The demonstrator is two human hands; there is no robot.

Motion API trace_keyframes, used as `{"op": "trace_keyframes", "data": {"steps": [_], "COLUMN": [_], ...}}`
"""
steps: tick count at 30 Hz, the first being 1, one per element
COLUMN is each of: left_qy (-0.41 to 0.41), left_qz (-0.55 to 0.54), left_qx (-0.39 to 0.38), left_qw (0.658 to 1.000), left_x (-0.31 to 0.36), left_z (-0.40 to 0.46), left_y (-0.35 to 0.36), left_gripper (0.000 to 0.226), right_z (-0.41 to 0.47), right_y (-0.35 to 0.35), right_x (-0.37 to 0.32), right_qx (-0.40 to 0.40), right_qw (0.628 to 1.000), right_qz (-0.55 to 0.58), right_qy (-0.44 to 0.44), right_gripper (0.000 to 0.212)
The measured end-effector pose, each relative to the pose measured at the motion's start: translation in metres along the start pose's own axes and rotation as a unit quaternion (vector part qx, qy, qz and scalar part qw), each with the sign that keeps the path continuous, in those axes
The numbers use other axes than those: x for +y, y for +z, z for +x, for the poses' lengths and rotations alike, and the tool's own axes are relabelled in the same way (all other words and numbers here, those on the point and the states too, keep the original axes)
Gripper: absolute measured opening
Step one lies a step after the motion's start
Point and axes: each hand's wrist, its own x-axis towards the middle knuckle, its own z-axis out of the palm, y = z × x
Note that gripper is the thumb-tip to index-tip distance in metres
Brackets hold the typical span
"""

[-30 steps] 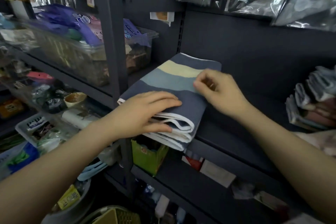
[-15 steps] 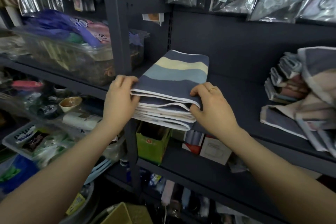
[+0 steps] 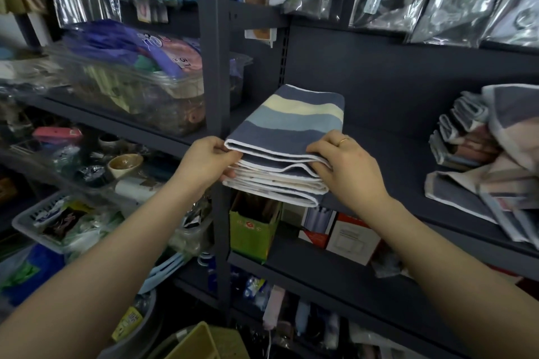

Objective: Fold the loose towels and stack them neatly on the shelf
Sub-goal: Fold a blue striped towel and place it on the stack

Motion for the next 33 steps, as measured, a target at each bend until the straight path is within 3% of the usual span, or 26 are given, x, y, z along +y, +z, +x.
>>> {"op": "trace_keyframes", "data": {"steps": [3,5,8,13,17,20,24,28,30,32,33], "left_qy": [0.128,0.153,0.119,0.02,-0.068,-0.065,-0.054,-0.09,-0.045,0.089,0.171], "left_qz": [0.219,0.253,0.25,0.176,0.127,0.087,-0.072,-0.056,0.011,0.087,0.101], "left_qx": [0.053,0.064,0.038,0.004,-0.05,-0.041,-0.012,-0.038,0.005,0.099,0.108], "left_qw": [0.966,0.953,0.96,0.984,0.988,0.993,0.996,0.994,0.999,0.987,0.974], "left_x": [0.001,0.002,-0.001,0.004,0.008,0.01,0.01,-0.007,-0.012,-0.009,-0.004], "left_z": [-0.001,-0.003,-0.002,0.001,0.004,0.005,0.011,0.006,0.005,0.004,0.0], "left_y": [-0.002,-0.004,-0.004,-0.001,-0.002,-0.003,-0.012,-0.006,-0.002,0.0,0.001], "left_gripper": [0.017,0.02,0.026,0.039,0.03,0.023,0.022,0.027,0.024,0.015,0.012], "right_z": [0.0,0.0,-0.001,0.001,0.0,-0.002,-0.003,-0.004,-0.005,-0.007,-0.008], "right_y": [-0.001,-0.001,0.0,0.001,0.0,-0.001,-0.001,0.001,0.001,0.001,0.0], "right_x": [0.0,0.0,-0.001,0.001,0.001,0.001,0.004,0.006,0.008,0.009,0.009], "right_qx": [-0.003,0.001,0.001,-0.002,0.002,-0.009,-0.024,-0.049,-0.055,-0.046,-0.038], "right_qw": [1.0,1.0,1.0,0.997,0.996,0.995,0.996,0.996,0.997,0.998,0.998], "right_qz": [0.003,0.012,0.024,0.061,0.076,0.08,0.055,0.03,0.031,0.043,0.044], "right_qy": [0.006,0.01,0.016,0.041,0.053,0.054,0.067,0.068,0.05,0.025,0.007], "right_gripper": [0.021,0.019,0.019,0.02,0.022,0.028,0.033,0.035,0.035,0.033,0.033]}}
